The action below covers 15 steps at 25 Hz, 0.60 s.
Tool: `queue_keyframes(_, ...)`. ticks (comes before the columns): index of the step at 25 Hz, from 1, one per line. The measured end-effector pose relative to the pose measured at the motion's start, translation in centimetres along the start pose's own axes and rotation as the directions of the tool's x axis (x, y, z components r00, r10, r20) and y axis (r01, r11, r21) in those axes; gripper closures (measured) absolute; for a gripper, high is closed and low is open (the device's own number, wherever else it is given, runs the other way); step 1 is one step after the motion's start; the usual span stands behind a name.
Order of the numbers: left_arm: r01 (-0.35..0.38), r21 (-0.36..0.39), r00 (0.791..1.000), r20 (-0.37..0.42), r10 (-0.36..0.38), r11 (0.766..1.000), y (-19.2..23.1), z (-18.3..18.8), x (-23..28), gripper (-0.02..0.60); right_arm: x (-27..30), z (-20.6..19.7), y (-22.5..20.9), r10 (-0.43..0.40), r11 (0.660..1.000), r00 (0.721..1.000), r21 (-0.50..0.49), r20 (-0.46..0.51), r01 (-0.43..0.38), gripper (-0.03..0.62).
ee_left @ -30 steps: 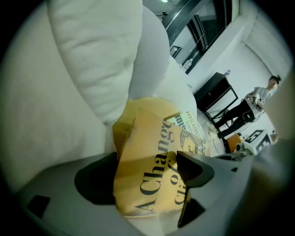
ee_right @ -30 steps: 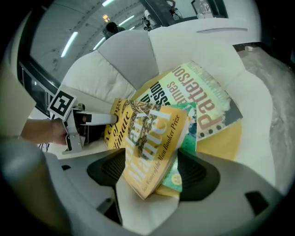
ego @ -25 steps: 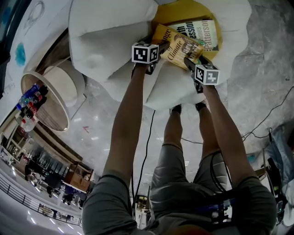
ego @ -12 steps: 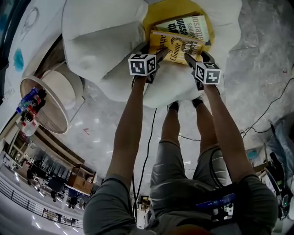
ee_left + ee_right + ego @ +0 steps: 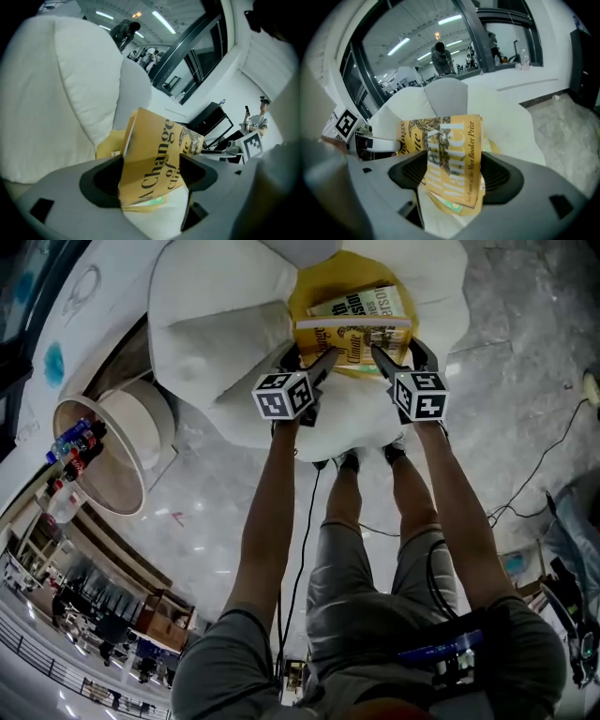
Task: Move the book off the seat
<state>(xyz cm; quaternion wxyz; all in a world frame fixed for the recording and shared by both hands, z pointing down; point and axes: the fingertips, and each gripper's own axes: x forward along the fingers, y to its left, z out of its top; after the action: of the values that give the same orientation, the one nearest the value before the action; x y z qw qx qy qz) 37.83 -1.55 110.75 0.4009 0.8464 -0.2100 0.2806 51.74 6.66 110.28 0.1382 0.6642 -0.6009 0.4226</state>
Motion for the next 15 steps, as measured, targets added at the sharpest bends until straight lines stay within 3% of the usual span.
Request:
queue_keyframes(7,-0.004,0.049,0.991,0.133,-0.002,0.999,-5.8,6.8,-6.0,0.187,-6.8,10.5,3.3,0.011,0.992,0.985,-0.123,0.171,0.01,0.25)
queue_keyframes(15,-0.023,0.109,0.951,0.31,-0.012,0.994,-14.3,18.2,-15.0,0.189,-18.2,23.1,8.3,0.044,0.977,0.934,-0.209,0.355,0.033,0.25)
